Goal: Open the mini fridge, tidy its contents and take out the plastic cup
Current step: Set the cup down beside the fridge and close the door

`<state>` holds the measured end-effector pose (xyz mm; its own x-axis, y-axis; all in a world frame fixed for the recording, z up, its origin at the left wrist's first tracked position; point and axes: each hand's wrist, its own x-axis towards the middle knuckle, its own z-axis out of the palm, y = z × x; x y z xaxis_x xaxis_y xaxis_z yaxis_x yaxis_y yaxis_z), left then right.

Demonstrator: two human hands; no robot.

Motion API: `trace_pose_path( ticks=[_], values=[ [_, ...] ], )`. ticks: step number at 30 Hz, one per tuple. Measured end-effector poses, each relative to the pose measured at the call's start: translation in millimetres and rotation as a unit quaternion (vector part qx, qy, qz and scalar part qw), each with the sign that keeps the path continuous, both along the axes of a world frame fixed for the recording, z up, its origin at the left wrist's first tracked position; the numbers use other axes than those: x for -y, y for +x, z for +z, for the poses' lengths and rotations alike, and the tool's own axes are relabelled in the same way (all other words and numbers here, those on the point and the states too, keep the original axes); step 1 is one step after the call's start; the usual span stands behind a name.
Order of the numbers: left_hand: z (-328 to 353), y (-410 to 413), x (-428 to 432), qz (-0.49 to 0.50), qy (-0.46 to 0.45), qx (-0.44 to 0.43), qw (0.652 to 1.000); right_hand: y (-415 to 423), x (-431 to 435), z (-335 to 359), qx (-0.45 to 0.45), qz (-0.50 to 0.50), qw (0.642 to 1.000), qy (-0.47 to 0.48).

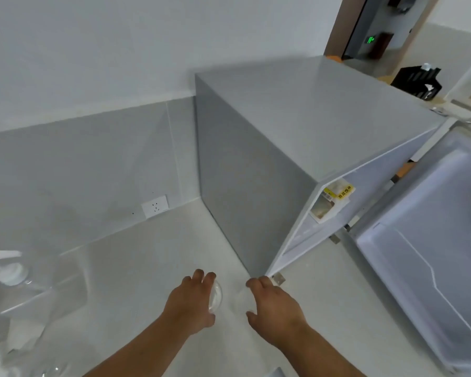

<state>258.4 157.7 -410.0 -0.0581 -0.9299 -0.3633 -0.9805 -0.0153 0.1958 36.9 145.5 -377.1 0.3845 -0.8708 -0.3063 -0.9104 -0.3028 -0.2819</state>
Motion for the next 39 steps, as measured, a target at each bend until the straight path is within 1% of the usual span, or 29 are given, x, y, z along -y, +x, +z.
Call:
trace_pose_path(
  ticks=[4, 8, 14, 17, 20, 26, 30, 35, 39],
  values=[
    [-32, 9, 9, -0.023, 0.033, 0.001, 0.999, 19, 4, -32, -0.014, -0.004, 0.999, 0.029],
    [-55, 12, 11, -0.046, 0.054, 0.007, 0.997, 28, 5, -50, -0.019, -0.006, 0.999, 0.039],
    [-70, 13, 9, -0.057, 0.05, 0.04, 0.996, 29, 1, -60, -0.013, -0.012, 0.999, 0.039],
    [-60, 10, 10, -0.065, 0.02, 0.043, 0.997, 19, -3, -51, -0.002, -0.022, 0.999, 0.029],
    [-38, -4, 12, -0.078, -0.039, 0.013, 0.996, -4, -6, -31, 0.011, -0.048, 0.999, -0.002],
    [31, -79, 18, -0.137, -0.125, -0.068, 0.98, -85, -16, 33, 0.022, -0.107, 0.986, -0.127],
    [84, -140, 23, -0.172, -0.198, -0.12, 0.957, -139, -23, 81, 0.017, -0.137, 0.971, -0.194],
    [159, -211, 45, -0.215, -0.276, -0.124, 0.929, -192, -17, 156, 0.015, -0.152, 0.949, -0.274],
    [228, -251, 66, -0.229, -0.36, -0.132, 0.895, -227, -10, 221, 0.012, -0.167, 0.927, -0.335]
  ],
)
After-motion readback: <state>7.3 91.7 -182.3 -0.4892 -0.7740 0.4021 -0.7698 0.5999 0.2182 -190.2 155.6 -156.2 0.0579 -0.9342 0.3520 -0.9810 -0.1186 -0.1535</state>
